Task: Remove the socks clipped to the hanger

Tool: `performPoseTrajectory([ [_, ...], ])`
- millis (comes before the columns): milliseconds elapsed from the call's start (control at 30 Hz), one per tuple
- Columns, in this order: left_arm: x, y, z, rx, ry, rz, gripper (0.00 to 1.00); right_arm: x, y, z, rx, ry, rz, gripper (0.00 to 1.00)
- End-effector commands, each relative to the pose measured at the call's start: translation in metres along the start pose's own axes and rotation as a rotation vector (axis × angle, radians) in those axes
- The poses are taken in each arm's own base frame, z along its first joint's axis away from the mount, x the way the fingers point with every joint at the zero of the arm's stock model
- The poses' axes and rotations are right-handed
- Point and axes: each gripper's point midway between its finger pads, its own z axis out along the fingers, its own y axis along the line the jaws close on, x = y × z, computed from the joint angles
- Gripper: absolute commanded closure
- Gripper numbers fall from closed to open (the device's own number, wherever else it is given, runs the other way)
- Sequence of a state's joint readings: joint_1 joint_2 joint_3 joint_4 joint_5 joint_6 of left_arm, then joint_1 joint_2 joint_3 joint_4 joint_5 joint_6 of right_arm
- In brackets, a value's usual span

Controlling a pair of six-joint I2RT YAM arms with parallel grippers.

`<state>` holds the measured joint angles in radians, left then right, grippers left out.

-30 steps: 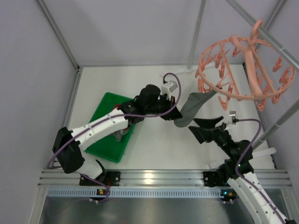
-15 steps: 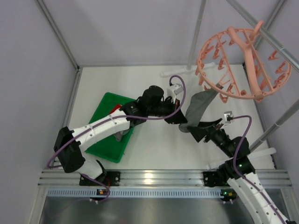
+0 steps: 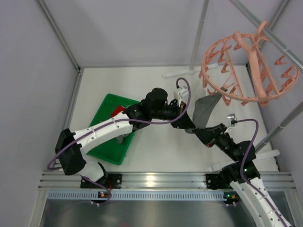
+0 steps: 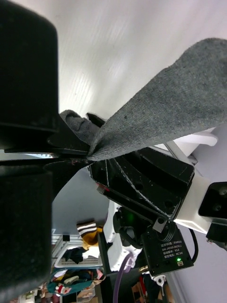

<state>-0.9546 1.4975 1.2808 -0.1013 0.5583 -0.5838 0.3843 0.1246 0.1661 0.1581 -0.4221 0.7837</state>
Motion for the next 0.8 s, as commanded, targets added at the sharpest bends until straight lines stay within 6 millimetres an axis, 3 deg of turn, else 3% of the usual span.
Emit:
performPoseTrajectory([
  [0, -0.020, -0.034, 0.004, 0.111, -0.048, 0.049, 1.00, -0.020, 0.042, -0.009, -0.110, -0.018, -0.045, 0.90],
  [33, -0.015, -0.039, 0.007, 0.125, -0.035, 0.056, 1.00, -0.021, 0.044, -0.012, -0.097, -0.006, -0.044, 0.98],
  [100, -0.010, -0.044, 0.011, 0.138, -0.022, 0.071, 0.96, -0.025, 0.046, -0.019, -0.075, -0.017, -0.057, 1.00],
  [133, -0.006, -0.047, 0.013, 0.141, -0.016, 0.093, 0.88, -0.025, 0.047, -0.023, -0.050, -0.003, -0.052, 1.00],
  [167, -0.007, -0.045, 0.014, 0.119, -0.031, 0.099, 0.71, -0.028, 0.049, -0.029, -0.040, -0.016, -0.069, 1.00],
  [233, -0.003, -0.041, 0.015, 0.095, -0.036, 0.113, 0.56, -0.027, 0.047, -0.039, 0.020, 0.010, -0.062, 1.00],
  [300, -0.006, -0.032, 0.014, 0.045, -0.067, 0.129, 0.30, -0.028, 0.042, -0.044, 0.078, 0.021, -0.081, 1.00],
  [333, -0.009, -0.029, 0.013, 0.028, -0.084, 0.139, 0.27, -0.032, 0.044, -0.049, 0.101, 0.022, -0.092, 1.00],
  [367, -0.012, -0.030, 0.009, 0.015, -0.102, 0.150, 0.26, -0.024, 0.032, -0.054, 0.161, 0.068, -0.095, 1.00],
  [500, -0.038, -0.026, 0.003, -0.059, -0.194, 0.210, 0.24, -0.031, 0.009, -0.069, 0.343, 0.082, -0.143, 1.00],
  [767, -0.097, -0.021, 0.013, -0.134, -0.392, 0.403, 0.31, -0.044, 0.008, -0.072, 0.456, 0.124, -0.112, 1.00],
])
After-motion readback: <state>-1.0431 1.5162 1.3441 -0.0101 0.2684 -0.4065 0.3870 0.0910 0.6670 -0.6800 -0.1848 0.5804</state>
